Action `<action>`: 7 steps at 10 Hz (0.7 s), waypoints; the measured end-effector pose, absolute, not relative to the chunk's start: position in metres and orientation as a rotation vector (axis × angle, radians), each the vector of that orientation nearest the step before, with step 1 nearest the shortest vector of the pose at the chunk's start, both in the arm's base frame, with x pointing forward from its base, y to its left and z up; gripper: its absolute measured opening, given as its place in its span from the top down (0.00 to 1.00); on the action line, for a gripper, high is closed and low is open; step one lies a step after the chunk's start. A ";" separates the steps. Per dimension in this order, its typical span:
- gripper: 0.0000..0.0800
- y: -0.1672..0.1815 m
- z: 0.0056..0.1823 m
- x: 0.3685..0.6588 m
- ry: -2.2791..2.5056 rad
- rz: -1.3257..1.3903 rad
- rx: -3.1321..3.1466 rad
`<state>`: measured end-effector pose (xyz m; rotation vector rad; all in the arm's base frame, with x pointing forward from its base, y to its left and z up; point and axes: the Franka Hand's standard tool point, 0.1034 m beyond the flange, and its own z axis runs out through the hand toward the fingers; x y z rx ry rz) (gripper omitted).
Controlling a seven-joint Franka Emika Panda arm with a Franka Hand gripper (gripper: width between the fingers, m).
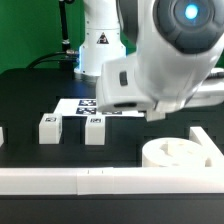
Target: Assemble stool
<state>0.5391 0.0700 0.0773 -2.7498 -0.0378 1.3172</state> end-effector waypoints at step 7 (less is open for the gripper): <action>0.59 0.072 0.079 0.575 0.003 0.490 -3.011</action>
Offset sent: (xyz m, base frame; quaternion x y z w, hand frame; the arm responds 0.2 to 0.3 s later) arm 0.0000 0.0000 0.0000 0.0000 0.2667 0.0000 0.9638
